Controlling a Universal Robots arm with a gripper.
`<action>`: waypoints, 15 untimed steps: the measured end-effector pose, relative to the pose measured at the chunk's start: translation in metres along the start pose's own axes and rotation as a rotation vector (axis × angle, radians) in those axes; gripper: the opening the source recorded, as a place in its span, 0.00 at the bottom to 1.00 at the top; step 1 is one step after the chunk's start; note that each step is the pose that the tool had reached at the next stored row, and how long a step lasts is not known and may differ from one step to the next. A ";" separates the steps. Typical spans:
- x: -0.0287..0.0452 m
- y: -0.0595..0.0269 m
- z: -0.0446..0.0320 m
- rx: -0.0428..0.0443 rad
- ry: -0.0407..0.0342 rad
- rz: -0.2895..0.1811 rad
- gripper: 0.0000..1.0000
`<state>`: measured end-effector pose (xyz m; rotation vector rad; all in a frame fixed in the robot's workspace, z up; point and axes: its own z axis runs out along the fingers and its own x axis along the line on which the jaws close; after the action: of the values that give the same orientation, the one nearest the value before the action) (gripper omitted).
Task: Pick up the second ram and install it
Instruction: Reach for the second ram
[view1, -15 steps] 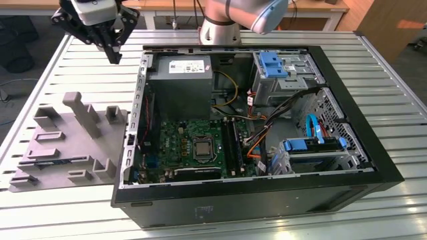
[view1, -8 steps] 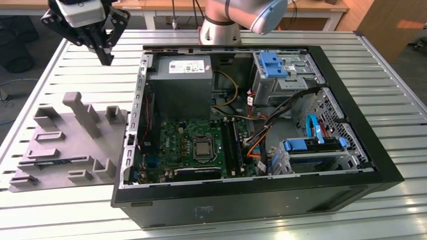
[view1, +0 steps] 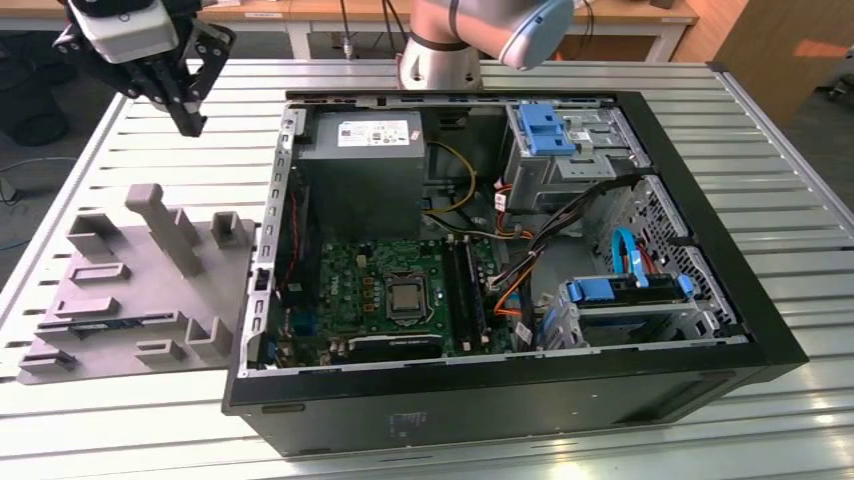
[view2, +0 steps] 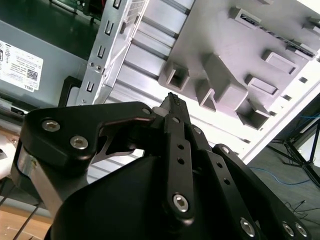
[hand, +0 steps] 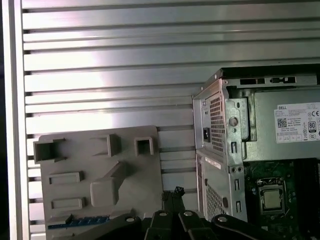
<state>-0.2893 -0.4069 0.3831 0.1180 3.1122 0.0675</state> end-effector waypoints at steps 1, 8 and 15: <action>0.0022 -0.0012 0.0002 0.0000 0.0000 0.000 0.11; 0.0085 -0.0074 0.0018 -0.0001 -0.0001 0.000 0.11; 0.0092 -0.0091 0.0020 0.0000 0.0001 0.000 0.11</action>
<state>-0.2991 -0.4152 0.3805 0.1180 3.1122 0.0676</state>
